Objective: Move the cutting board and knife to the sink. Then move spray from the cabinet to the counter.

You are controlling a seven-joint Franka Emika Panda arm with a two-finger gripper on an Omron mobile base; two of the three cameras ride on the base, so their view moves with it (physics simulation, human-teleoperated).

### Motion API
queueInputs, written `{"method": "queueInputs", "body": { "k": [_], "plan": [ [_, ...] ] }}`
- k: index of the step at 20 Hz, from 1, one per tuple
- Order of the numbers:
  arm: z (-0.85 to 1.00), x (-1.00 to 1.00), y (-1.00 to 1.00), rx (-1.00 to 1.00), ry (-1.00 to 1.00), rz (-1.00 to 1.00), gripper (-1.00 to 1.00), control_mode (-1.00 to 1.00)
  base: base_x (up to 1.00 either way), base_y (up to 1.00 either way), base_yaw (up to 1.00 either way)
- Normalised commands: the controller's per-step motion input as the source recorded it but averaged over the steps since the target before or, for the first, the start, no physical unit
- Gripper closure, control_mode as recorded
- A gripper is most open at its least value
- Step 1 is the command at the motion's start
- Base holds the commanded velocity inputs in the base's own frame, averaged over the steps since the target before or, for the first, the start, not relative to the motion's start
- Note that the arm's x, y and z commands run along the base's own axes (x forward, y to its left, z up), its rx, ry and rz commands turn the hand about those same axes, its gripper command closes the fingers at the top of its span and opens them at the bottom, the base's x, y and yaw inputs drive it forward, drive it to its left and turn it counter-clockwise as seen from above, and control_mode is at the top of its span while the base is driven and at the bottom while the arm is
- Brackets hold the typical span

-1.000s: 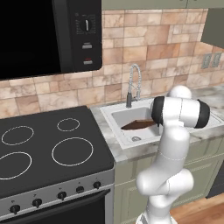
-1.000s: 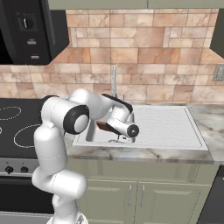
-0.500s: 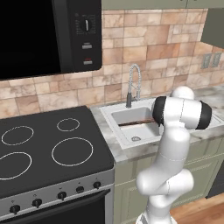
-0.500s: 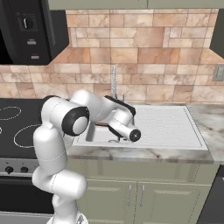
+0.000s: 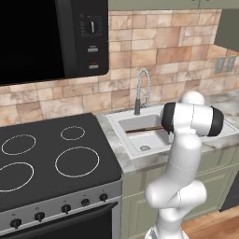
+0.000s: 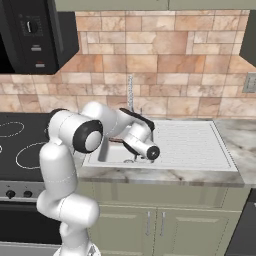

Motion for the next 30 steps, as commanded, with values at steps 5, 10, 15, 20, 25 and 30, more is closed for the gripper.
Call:
{"method": "queueInputs", "body": {
  "k": [5,10,15,20,25,30],
  "plan": [
    [-0.29,0.23,0.00,-0.11,0.00,0.00,1.00,-1.00,0.00,0.00,0.00],
    [-0.38,0.20,0.00,-0.14,0.00,0.00,1.00,-1.00,0.00,0.00,0.00],
    [-0.42,0.11,0.00,-0.11,-0.04,0.00,1.00,-1.00,0.00,0.00,0.00],
    [-0.38,0.13,0.01,-0.10,-0.03,0.00,1.00,-1.00,0.00,0.00,0.00],
    [-0.36,0.11,0.01,-0.08,-0.01,0.00,1.00,-1.00,0.00,0.00,0.00],
    [-0.34,0.07,0.00,-0.06,0.00,0.00,1.00,-1.00,0.00,0.00,0.00]
  ]
}}
